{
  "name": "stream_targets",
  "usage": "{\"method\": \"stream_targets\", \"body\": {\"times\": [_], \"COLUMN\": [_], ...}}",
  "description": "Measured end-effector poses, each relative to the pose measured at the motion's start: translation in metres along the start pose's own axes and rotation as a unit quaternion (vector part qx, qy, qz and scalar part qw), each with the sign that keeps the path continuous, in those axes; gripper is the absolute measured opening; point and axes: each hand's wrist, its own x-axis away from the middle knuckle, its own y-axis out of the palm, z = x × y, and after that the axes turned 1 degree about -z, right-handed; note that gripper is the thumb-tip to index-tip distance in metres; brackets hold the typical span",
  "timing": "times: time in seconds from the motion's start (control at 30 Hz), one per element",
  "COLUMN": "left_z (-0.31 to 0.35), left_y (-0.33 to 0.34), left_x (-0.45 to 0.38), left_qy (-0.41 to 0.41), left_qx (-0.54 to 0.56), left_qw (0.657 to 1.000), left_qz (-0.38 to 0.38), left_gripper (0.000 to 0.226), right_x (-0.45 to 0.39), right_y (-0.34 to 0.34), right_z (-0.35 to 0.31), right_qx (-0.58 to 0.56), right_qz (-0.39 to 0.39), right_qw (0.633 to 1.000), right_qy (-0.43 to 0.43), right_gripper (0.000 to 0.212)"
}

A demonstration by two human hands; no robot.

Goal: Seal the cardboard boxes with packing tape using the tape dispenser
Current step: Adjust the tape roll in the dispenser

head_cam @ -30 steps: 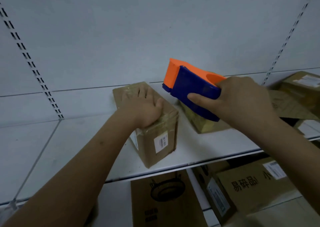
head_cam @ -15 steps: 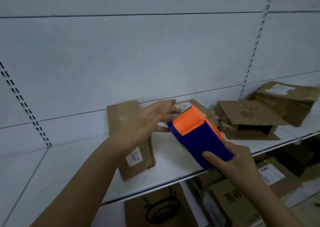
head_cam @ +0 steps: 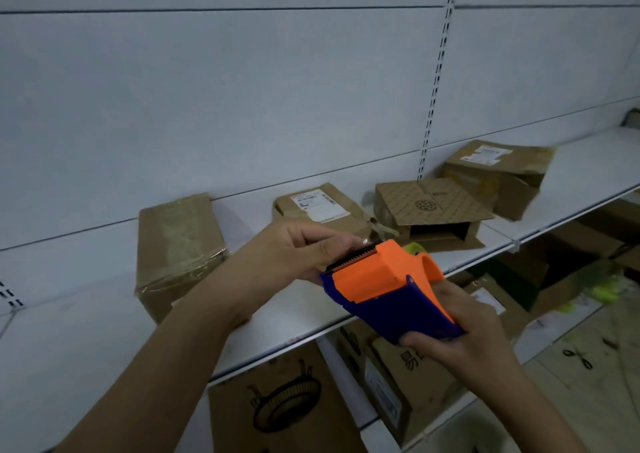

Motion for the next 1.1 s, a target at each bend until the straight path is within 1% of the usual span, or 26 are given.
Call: {"method": "stream_targets", "body": {"times": [0.07, 0.13, 0.27, 0.33, 0.43, 0.57, 0.67, 0.7, 0.77, 0.87, 0.93, 1.1], "left_z": [0.001, 0.002, 0.003, 0.001, -0.001, -0.002, 0.000, -0.001, -0.001, 0.003, 0.006, 0.011], "left_y": [0.008, 0.016, 0.032, 0.035, 0.039, 0.047, 0.051, 0.050, 0.049, 0.043, 0.037, 0.025], "left_x": [-0.003, -0.007, -0.013, -0.017, -0.020, -0.024, -0.026, -0.027, -0.026, -0.023, -0.023, -0.023], "left_qy": [0.011, 0.032, 0.060, 0.069, 0.077, 0.085, 0.085, 0.084, 0.073, 0.025, 0.017, 0.044], "left_qx": [-0.017, -0.054, -0.122, -0.159, -0.189, -0.201, -0.223, -0.229, -0.218, -0.110, -0.059, -0.076], "left_qw": [1.000, 0.998, 0.987, 0.978, 0.967, 0.954, 0.943, 0.942, 0.947, 0.974, 0.980, 0.979], "left_qz": [0.003, 0.028, 0.082, 0.112, 0.152, 0.207, 0.230, 0.230, 0.223, 0.198, 0.190, 0.184], "left_gripper": [0.024, 0.023, 0.015, 0.018, 0.025, 0.023, 0.033, 0.035, 0.034, 0.026, 0.023, 0.022], "right_x": [0.005, 0.010, 0.018, 0.022, 0.024, 0.024, 0.022, 0.021, 0.022, 0.022, 0.023, 0.029], "right_y": [-0.005, -0.008, -0.009, -0.009, -0.010, -0.016, -0.017, -0.017, -0.018, -0.023, -0.025, -0.025], "right_z": [0.001, 0.003, 0.004, 0.000, -0.008, -0.020, -0.029, -0.032, -0.036, -0.037, -0.036, -0.037], "right_qx": [-0.009, -0.005, -0.012, -0.022, -0.034, -0.038, -0.047, -0.051, -0.047, -0.033, -0.037, -0.029], "right_qz": [0.000, -0.002, 0.012, 0.014, 0.006, -0.036, -0.063, -0.074, -0.103, -0.123, -0.134, -0.143], "right_qw": [1.000, 1.000, 0.998, 0.995, 0.988, 0.978, 0.968, 0.965, 0.959, 0.953, 0.946, 0.938], "right_qy": [0.007, 0.010, 0.057, 0.093, 0.148, 0.204, 0.237, 0.247, 0.259, 0.276, 0.294, 0.314], "right_gripper": [0.042, 0.047, 0.055, 0.063, 0.069, 0.064, 0.043, 0.039, 0.042, 0.051, 0.051, 0.052]}}
